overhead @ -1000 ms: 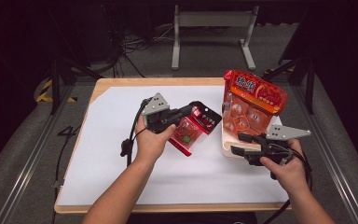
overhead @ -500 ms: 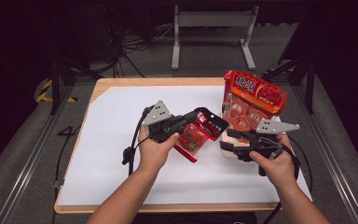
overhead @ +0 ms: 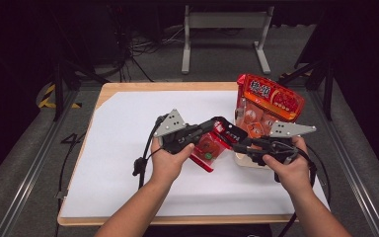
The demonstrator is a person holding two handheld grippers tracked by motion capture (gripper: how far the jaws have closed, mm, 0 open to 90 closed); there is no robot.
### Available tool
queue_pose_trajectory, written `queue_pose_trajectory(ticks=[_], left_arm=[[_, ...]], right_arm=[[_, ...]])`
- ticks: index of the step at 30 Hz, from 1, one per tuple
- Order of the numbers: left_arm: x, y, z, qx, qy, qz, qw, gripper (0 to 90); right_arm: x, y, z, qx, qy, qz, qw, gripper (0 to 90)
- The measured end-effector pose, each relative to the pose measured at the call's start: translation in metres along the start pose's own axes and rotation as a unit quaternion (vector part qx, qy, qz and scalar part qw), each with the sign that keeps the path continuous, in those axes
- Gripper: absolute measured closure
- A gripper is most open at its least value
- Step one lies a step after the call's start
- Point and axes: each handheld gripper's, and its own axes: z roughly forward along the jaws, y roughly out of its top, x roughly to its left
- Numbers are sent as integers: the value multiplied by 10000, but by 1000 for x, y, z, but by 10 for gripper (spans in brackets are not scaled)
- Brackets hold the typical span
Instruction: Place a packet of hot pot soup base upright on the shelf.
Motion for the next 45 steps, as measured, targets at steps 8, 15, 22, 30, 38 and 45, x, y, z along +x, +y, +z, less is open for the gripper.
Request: queue_pose_trajectory(ticks=[8, 15, 22, 30, 38, 45], left_arm=[[-2, 0, 0, -24, -130, -70, 9999, 895], [-3, 3, 1, -107, -176, 1, 9998, 894], [-2, 4, 6, -175, -252, 40, 9995, 887], [2, 1, 15, -46, -306, -19, 9995, 875], [0, 2, 30, 71, -283, 102, 9995, 881], [-1, 7, 41, 93, -279, 158, 9994, 876]], right_arm=[[-2, 5, -10, 33, -173, -299, 9994, 900], [1, 11, -16, -97, -386, -497, 9980, 900], [3, 18, -23, -91, -693, -796, 9944, 900], [0, 24, -36, -193, -954, -965, 9906, 900], [-2, 27, -48, -257, -1252, -1193, 9846, 900], [-4, 28, -56, -305, -1453, -1302, 9803, 900]])
